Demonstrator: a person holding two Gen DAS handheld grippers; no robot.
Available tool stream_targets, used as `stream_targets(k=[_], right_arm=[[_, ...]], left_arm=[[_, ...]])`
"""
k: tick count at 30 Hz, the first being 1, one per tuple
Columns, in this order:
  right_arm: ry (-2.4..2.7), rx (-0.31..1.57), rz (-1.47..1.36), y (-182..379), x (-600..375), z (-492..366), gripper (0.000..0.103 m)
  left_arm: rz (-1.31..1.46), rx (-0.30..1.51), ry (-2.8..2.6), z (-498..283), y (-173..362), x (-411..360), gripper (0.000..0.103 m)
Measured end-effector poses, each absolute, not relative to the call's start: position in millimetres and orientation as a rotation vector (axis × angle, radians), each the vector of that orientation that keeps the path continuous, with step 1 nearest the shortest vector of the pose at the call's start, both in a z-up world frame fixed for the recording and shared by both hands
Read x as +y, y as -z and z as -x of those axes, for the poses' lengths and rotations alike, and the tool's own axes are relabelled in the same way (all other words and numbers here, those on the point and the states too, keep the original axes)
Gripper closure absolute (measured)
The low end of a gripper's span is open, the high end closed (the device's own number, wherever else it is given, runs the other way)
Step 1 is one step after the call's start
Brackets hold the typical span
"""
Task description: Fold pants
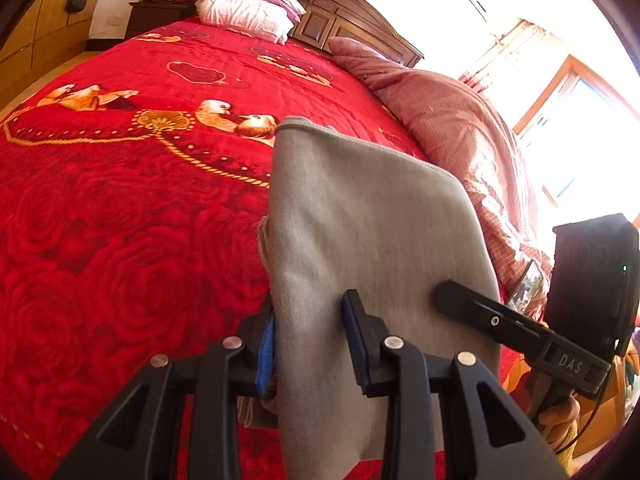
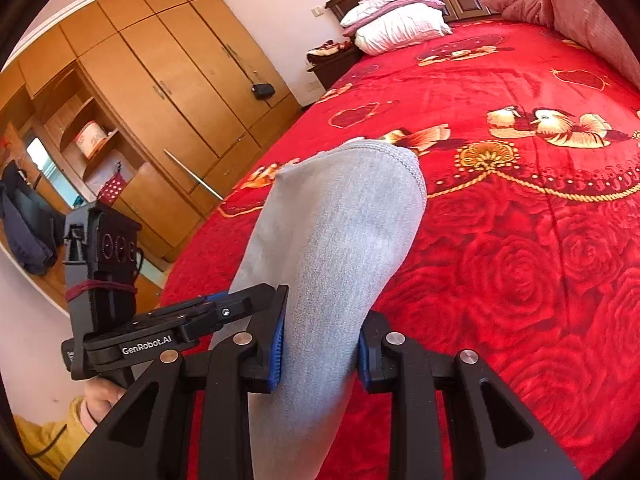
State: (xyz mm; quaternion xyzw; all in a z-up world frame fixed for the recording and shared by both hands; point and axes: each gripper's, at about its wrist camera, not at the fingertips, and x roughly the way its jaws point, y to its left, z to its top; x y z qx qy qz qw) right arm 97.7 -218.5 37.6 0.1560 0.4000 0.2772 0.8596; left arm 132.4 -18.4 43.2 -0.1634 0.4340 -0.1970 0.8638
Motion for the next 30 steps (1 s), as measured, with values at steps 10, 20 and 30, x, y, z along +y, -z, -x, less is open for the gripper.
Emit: stream_targets(k=[10,20,30], right_arm=[[-0.471,0.904,-0.288,-0.8,-232.5,-120.8,0.071],[-0.416,0.937,-0.324,11.7,-239.3,-127.1,0.063],[-0.304,0.918,-0.319,-9.9,-252.6,-107.6,0.055]], left_arm=[[0.171,0.945,0.399,-169.2,-17.1,-53.4,0.074],[0.153,0.956,0.419,-179.8,-5.9,-57.6,0.067],[0.093,0.920,0.417,-161.5,-29.0,-64.5,0.062]])
